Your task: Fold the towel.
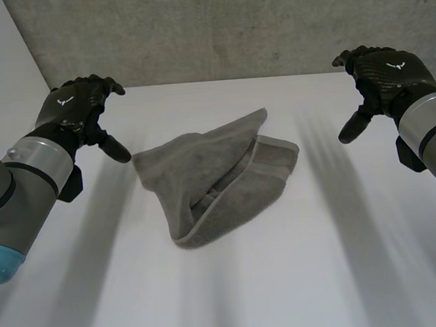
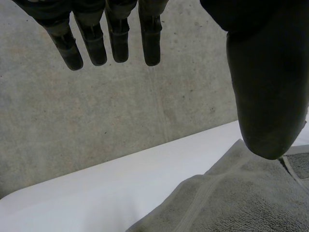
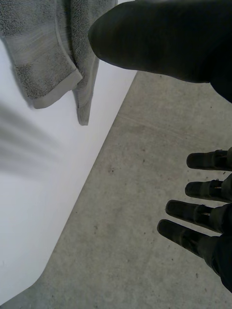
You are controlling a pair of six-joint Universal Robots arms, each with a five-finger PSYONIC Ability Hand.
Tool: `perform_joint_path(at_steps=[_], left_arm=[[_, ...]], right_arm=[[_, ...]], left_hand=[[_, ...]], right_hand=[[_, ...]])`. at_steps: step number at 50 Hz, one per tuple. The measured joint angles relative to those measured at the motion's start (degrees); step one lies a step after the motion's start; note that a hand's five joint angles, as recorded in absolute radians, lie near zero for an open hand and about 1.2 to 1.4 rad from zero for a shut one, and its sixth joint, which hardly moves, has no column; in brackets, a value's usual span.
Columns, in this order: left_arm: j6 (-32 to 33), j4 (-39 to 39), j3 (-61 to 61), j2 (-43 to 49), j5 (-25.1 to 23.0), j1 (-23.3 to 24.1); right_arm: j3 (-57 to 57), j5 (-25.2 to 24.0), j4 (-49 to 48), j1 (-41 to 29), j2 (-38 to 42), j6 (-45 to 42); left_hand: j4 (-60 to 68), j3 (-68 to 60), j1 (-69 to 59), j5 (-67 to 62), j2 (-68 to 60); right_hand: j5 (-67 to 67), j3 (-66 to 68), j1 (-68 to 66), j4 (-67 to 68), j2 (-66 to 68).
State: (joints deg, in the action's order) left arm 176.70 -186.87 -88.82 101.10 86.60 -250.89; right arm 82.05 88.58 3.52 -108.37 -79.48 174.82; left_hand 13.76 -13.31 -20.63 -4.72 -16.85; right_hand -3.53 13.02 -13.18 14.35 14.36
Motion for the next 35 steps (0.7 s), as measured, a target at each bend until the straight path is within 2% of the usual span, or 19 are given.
perform_joint_path(at_steps=[7,10,12,18,21,26,35], left_arm=[[0.1,-0.01,-0.03,0.12,-0.15,-0.01],[0.22,-0.12,-0.12,0.36,-0.36,0.0],[0.38,-0.23,-0.24,0.6,-0.48,0.01],[3.49,-0.6,-0.33,4.02,-1.39,-0.16],[5.76,-0.72,-0.25,6.34,-2.63,-0.43],[7.94,-0.86,-0.26,9.36,-5.04,-0.76],[8.45,-1.54,-0.79,10.48,-6.63,-0.79]], right_arm=[[0.03,-0.47,0.03,-0.17,-0.06,-0.07],[0.15,-2.5,0.23,-0.25,0.19,-1.07],[0.38,-5.01,0.66,-0.27,0.52,-2.71],[1.16,-17.9,5.17,-1.43,4.5,-12.98],[0.16,-21.55,6.62,-4.12,8.5,-15.94],[-3.34,-23.18,6.45,-8.49,16.56,-17.17],[-14.04,-22.08,4.5,-12.25,31.0,-15.15]], left_hand=[[0.0,0.0,0.0,0.0,0.0],[0.0,0.0,0.0,0.0,0.0],[0.0,0.0,0.0,0.01,0.0],[0.0,0.0,0.0,0.0,0.0],[0.0,0.0,0.0,0.0,0.0],[0.0,0.0,0.0,0.0,0.0],[0.0,0.0,0.0,0.0,0.0]], right_hand=[[0.0,0.0,0.0,0.0,0.0],[0.0,0.0,0.0,0.0,0.0],[0.0,0.0,0.0,0.0,0.0],[0.0,0.0,0.0,0.0,0.0],[0.0,0.0,0.01,0.0,0.0],[0.0,0.0,0.01,0.0,0.0],[-0.78,0.0,-1.33,0.0,0.64]])
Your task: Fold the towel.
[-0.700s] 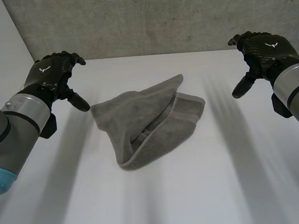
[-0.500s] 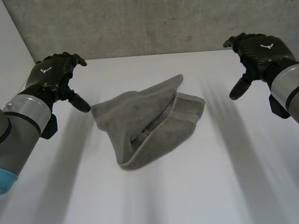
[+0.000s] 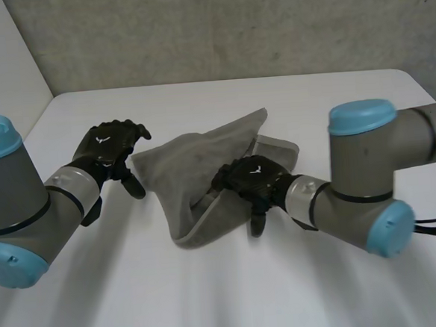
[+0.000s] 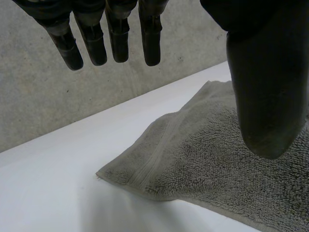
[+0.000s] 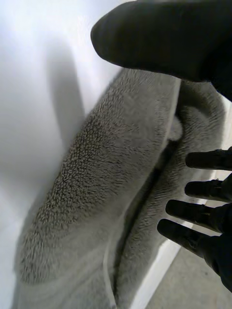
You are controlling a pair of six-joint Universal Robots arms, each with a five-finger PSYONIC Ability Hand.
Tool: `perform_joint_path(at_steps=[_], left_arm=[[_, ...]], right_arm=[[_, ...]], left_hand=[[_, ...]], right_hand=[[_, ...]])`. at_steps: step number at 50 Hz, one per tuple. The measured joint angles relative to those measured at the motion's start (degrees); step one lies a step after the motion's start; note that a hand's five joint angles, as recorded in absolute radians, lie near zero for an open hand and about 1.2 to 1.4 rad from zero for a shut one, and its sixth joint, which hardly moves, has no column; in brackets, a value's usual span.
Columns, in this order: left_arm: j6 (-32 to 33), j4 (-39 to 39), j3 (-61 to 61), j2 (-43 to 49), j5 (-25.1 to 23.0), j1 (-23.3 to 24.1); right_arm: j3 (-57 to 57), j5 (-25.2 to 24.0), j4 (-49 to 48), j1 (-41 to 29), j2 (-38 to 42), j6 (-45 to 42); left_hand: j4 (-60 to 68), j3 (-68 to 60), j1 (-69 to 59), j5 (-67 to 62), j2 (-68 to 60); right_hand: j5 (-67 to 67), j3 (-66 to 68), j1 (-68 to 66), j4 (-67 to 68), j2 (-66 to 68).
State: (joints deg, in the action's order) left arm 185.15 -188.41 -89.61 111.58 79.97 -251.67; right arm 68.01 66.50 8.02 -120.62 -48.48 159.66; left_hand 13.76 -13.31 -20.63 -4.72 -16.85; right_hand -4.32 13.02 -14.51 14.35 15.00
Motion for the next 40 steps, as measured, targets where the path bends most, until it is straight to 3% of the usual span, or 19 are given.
perform_joint_path(at_steps=[8,19,24,35,40], left_arm=[[-0.05,-0.14,-0.14,-0.36,0.06,0.23],[-0.05,-0.12,-0.25,-0.09,-0.01,0.77],[0.03,-0.12,-0.66,0.03,-1.52,1.5],[0.18,-0.33,-2.37,-0.17,-9.51,2.78],[0.13,-1.49,-2.73,0.75,-10.87,3.39]], right_arm=[[-9.63,1.75,0.7,-0.71,8.93,2.41],[-13.72,3.11,1.05,-1.23,10.86,2.88],[-11.52,2.9,0.38,-1.03,6.0,5.63],[2.29,6.43,-10.12,3.17,-13.41,26.59],[7.49,7.37,-11.87,4.5,-19.11,30.1]], left_hand=[[0.0,0.0,0.0,0.0,0.0],[0.0,0.0,0.0,0.01,0.0],[0.0,0.0,0.0,0.0,0.0],[0.0,0.0,0.0,0.0,0.0],[0.0,0.0,0.0,0.0,0.0]], right_hand=[[-8.24,0.0,-7.25,0.0,5.91],[-58.86,0.0,-57.88,0.0,57.43],[-60.52,0.0,-59.23,0.0,58.1],[-60.53,0.0,-59.29,0.0,58.1],[-60.67,0.0,-59.55,0.0,58.12]])
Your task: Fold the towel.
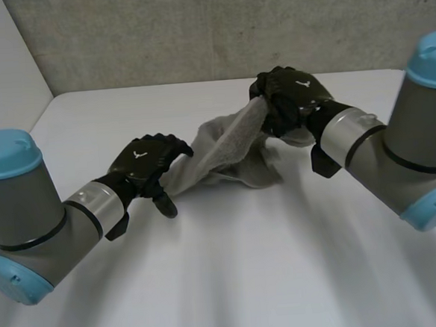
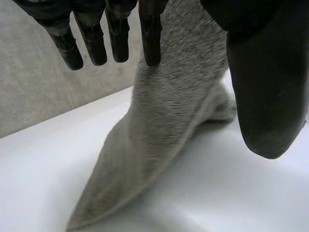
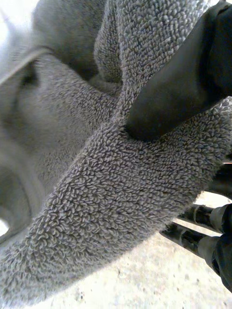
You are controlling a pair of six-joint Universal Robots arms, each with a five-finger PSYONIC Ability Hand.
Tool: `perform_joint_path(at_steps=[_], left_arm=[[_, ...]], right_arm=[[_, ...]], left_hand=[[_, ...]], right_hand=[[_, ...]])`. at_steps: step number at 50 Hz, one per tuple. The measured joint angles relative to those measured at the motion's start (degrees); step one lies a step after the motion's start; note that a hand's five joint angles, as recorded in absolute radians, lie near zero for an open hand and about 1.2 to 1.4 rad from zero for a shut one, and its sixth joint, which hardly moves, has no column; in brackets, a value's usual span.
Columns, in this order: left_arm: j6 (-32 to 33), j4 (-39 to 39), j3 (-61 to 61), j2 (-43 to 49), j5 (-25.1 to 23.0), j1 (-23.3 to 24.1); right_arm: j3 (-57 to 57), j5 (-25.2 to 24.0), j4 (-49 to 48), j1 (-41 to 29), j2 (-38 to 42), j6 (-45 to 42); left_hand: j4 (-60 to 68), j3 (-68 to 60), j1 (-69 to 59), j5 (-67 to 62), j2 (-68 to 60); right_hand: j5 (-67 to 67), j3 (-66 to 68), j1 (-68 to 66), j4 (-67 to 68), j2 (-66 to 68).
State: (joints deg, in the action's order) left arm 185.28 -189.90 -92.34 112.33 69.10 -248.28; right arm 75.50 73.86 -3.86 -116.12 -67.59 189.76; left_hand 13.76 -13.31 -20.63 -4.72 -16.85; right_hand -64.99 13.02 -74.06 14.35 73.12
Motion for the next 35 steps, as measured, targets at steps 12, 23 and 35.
perform_joint_path(at_steps=[12,23,35], left_arm=[[-2.13,-8.83,-1.24,3.89,1.73,3.12],[-10.12,-11.05,-0.62,6.52,3.85,7.44],[-11.05,-9.07,-2.63,3.97,3.41,7.22]], right_arm=[[6.62,-0.66,1.56,0.28,-4.41,4.66],[9.38,-0.74,1.61,0.6,-6.79,6.49],[5.33,0.98,1.0,1.31,-3.35,5.93]], left_hand=[[0.0,0.0,0.0,-0.56,0.0],[0.0,0.0,0.0,-1.09,0.0],[0.0,0.0,0.0,-0.88,0.0]], right_hand=[[0.0,0.0,-0.03,0.0,0.56],[0.0,0.0,-0.03,0.0,0.56],[0.0,0.0,-0.04,0.0,0.56]])
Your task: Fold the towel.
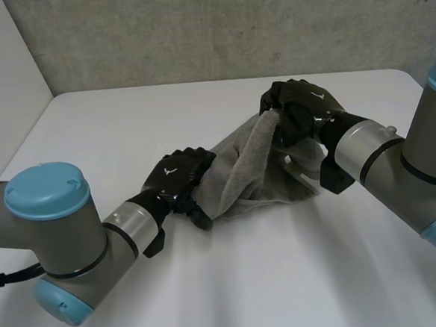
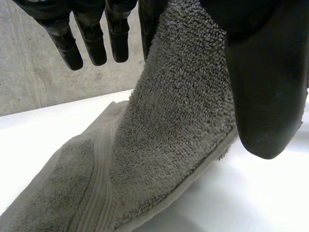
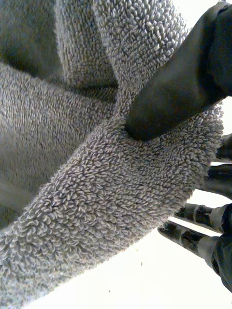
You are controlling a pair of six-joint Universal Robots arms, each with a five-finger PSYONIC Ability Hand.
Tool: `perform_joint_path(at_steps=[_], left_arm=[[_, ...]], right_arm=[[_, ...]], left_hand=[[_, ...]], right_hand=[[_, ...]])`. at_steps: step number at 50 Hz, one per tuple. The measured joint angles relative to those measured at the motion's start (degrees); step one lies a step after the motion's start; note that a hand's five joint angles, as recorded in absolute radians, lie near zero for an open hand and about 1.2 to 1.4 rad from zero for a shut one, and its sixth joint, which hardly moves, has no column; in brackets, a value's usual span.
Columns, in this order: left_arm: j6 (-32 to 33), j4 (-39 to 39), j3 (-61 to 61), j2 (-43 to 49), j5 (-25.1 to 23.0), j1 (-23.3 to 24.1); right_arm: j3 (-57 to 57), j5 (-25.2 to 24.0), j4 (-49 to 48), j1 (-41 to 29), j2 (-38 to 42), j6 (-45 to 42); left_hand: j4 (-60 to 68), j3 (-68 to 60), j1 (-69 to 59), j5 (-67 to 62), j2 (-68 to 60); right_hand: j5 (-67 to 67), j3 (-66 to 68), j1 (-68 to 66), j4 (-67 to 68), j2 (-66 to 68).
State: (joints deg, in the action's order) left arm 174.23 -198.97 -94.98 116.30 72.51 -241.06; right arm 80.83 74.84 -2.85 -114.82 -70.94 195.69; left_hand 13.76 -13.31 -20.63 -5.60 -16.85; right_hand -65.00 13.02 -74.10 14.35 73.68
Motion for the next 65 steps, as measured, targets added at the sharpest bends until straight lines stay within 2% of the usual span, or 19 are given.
perform_joint_path(at_steps=[11,21,22,23,24,26,28,30,36,41,46,49,53,56,65], left_arm=[[0.61,-0.45,2.03,3.78,0.21,0.44],[0.45,0.8,6.5,10.08,1.07,3.02],[0.48,0.89,6.96,10.67,1.46,3.37],[0.51,0.96,7.46,11.28,2.12,3.64],[0.52,0.98,7.7,11.55,2.48,3.74],[0.57,0.99,8.82,12.52,4.43,4.01],[0.62,1.06,9.62,13.15,6.08,4.1],[0.7,1.17,10.48,13.39,7.75,4.07],[0.78,2.01,10.88,9.83,10.19,2.91],[0.84,2.71,7.72,0.58,10.11,-0.92],[0.93,2.7,2.78,-9.48,8.84,-4.38],[1.06,2.57,-0.16,-13.11,7.84,-5.13],[1.99,2.33,-3.25,-14.77,6.61,-5.36],[4.39,2.2,-5.44,-14.55,5.88,-5.55],[13.45,2.06,-8.14,-11.44,5.46,-5.92]], right_arm=[[1.2,1.41,-0.09,2.81,0.36,1.48],[1.98,1.37,-1.16,3.6,0.01,2.85],[1.95,1.37,-1.2,3.6,0.01,2.9],[1.92,1.37,-1.22,3.6,0.01,2.96],[1.9,1.38,-1.23,3.59,0.0,2.98],[1.86,1.38,-1.21,3.58,-0.02,3.09],[1.79,1.32,-1.19,3.6,-0.06,3.16],[1.68,1.21,-1.12,3.68,-0.16,3.16],[1.21,0.5,-0.31,4.9,-1.41,1.74],[1.5,-2.41,3.27,6.17,-3.0,-5.68],[4.65,-6.25,10.78,6.81,-3.81,-22.8],[8.38,-7.23,14.79,6.92,-3.9,-33.5],[12.69,-7.73,17.51,6.95,-3.9,-42.85],[15.44,-8.01,18.4,7.1,-3.89,-47.36],[16.34,-8.46,18.18,8.44,-3.37,-49.17]], left_hand=[[0.0,0.0,0.0,0.06,0.0],[0.0,0.0,0.0,-1.65,-0.6],[0.0,0.0,-1.78,-4.59,-3.38],[0.0,0.0,-11.76,-15.05,-13.18],[0.0,0.0,-14.59,-18.1,-17.47],[0.0,0.0,-35.7,-40.19,-40.85],[0.0,0.0,-49.29,-54.95,-54.59],[0.0,0.0,-53.91,-59.94,-57.57],[0.0,0.0,-54.19,-60.13,-57.57],[0.0,0.0,-54.2,-60.13,-57.57],[0.0,0.0,-54.2,-60.13,-57.57],[0.0,0.0,-54.21,-60.13,-57.58],[0.0,0.0,-54.21,-60.13,-57.58],[0.0,0.0,-54.21,-60.13,-57.58],[0.0,0.0,-54.21,-60.13,-57.58]], right_hand=[[0.0,0.0,0.0,0.0,0.0],[0.0,0.0,0.0,0.0,0.0],[0.0,0.0,0.0,0.0,0.0],[0.0,0.0,0.0,0.0,0.0],[0.0,0.0,0.0,0.0,0.0],[0.0,0.0,0.0,0.0,0.0],[0.0,0.0,0.0,0.0,0.0],[0.0,0.0,0.0,0.0,0.0],[0.0,0.0,0.0,0.0,0.0],[0.0,0.0,-0.01,0.0,0.0],[0.0,0.0,0.07,0.0,-0.07],[13.25,0.0,12.3,0.0,-12.57],[33.3,0.0,32.41,0.0,-31.25],[42.8,0.0,40.24,0.0,-39.01],[43.59,0.0,41.3,0.0,-39.43]])
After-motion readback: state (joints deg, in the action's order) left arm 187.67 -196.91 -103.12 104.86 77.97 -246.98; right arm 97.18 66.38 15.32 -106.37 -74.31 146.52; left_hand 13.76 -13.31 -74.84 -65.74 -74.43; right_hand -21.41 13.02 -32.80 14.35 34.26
